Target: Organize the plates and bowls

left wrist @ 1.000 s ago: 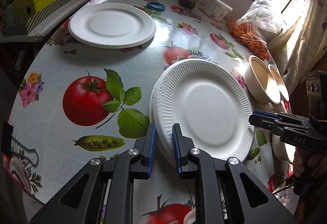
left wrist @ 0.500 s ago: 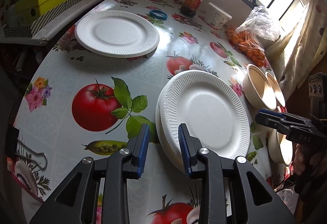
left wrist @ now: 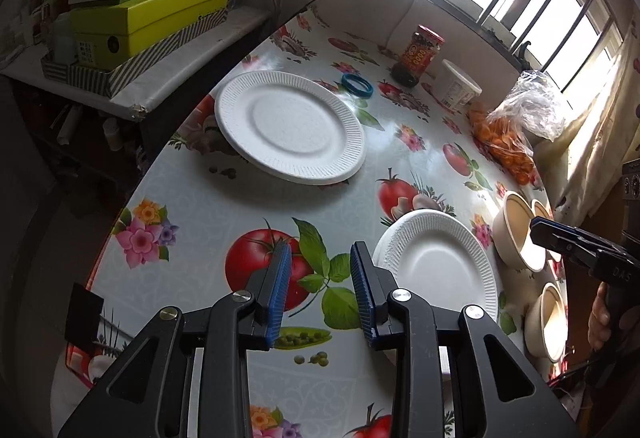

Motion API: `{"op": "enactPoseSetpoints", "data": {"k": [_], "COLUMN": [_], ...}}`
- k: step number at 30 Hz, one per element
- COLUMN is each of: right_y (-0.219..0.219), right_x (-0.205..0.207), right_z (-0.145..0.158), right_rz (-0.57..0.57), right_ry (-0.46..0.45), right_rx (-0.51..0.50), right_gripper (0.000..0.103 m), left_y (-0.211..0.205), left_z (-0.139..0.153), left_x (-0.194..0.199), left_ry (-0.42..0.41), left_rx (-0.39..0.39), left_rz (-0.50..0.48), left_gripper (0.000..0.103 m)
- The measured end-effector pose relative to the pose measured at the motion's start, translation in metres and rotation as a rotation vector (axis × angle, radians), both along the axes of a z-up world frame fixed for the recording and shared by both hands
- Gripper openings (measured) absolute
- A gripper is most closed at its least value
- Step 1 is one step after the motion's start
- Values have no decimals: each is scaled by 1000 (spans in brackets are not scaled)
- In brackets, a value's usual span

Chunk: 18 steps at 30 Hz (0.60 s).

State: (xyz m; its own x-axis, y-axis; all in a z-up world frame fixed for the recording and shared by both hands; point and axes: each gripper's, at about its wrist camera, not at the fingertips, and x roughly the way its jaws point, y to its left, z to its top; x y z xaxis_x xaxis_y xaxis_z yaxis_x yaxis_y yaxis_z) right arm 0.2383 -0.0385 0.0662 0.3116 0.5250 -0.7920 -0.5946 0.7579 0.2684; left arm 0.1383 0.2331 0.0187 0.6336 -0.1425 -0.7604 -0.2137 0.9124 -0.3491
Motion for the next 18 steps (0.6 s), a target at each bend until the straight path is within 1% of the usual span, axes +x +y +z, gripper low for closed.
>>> {"op": "enactPoseSetpoints", "data": {"k": [5,10,15,18], "right_y": [37,74,112,129], "right_x": [9,23,43,60], "right_z": [5,2,1,-3], "right_rz": [52,81,100,96], "right_ry": [-10,29,30,11], "right_rx": [7,40,45,25], "right_gripper": [40,40,40,40], "left_y": [25,43,57,64], "left_z": [8,11,10,7], "left_x": [4,14,26,35], "left_ry": [-23,-31,-17,-11], "left_rx": [-13,-22,-21,-12], "left_rz": [47,75,91,95], "left_gripper": [32,32,32,32]}}
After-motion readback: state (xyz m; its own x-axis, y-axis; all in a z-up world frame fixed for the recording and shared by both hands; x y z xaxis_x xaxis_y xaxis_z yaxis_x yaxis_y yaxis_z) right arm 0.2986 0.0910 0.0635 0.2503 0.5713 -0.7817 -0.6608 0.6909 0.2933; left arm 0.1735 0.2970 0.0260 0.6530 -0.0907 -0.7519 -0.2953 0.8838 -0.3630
